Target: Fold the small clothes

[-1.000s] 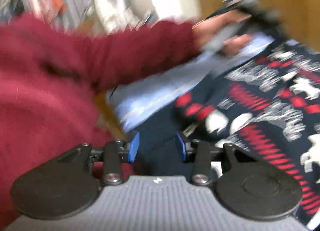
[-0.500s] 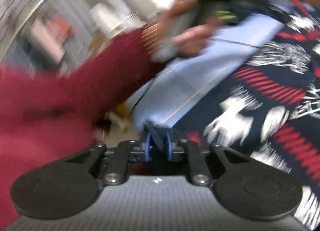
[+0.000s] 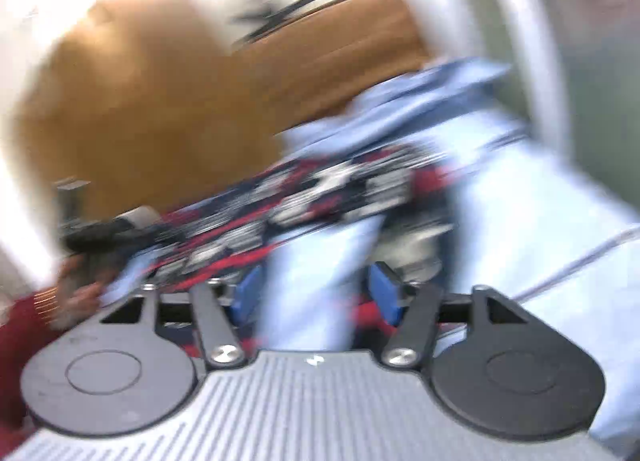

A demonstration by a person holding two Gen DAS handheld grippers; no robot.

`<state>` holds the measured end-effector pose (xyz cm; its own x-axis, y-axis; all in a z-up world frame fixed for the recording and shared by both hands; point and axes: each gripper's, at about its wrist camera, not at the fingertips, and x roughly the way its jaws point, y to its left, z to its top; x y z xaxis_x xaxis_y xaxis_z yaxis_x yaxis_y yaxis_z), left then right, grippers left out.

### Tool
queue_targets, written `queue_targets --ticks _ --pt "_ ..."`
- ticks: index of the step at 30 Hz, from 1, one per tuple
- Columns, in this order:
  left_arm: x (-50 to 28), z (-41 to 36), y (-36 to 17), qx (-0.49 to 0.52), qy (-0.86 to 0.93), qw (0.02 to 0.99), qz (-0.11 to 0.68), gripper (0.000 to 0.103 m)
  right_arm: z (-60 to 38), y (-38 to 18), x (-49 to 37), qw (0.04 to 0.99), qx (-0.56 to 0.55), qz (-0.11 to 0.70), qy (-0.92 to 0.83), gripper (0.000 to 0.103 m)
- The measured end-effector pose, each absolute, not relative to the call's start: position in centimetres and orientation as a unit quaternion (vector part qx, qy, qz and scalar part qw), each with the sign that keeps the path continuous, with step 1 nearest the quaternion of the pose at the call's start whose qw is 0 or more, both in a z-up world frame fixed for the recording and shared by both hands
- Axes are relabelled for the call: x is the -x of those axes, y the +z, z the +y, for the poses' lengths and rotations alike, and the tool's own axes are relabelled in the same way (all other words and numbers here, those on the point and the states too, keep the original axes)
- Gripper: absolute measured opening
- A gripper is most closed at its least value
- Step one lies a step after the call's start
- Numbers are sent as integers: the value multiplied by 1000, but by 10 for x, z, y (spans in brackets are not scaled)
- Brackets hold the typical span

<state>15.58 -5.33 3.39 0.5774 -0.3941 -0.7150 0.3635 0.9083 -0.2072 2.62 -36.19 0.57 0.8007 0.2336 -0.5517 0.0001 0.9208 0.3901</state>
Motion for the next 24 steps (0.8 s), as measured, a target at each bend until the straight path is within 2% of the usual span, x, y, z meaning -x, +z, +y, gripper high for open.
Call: queue_targets --ticks 4,7,9,10,11,14,17,19,21,24 --pt "-158 -57 37 21 -221 887 404 8 -384 -9 -45 933 -184 309 4 67" --pt "-159 -57 33 17 -220 885 411 8 -395 -24 -70 933 -198 301 -6 63" --pt "-163 -60 25 8 -215 881 422 8 -407 -25 -81 932 -197 305 -9 46" --pt "-165 -62 20 3 -213 879 426 8 -410 -29 -87 929 -199 312 0 25" --pt "-165 -64 17 -3 -212 880 424 8 -411 -31 -89 924 -204 324 7 10" --pt "-168 -66 17 -1 -211 878 430 8 -400 -22 -90 919 -225 323 29 9" --pt "-168 -51 32 37 -234 875 421 12 -381 13 -86 912 -269 291 104 6" --pt "-164 -34 50 64 -241 886 391 32 -354 40 -89 903 -283 276 170 7" --pt "-158 -13 67 84 -242 897 360 37 -317 60 -99 888 -288 271 235 7" --pt "-148 24 86 115 -238 907 328 38 -245 78 -122 862 -282 271 324 7"
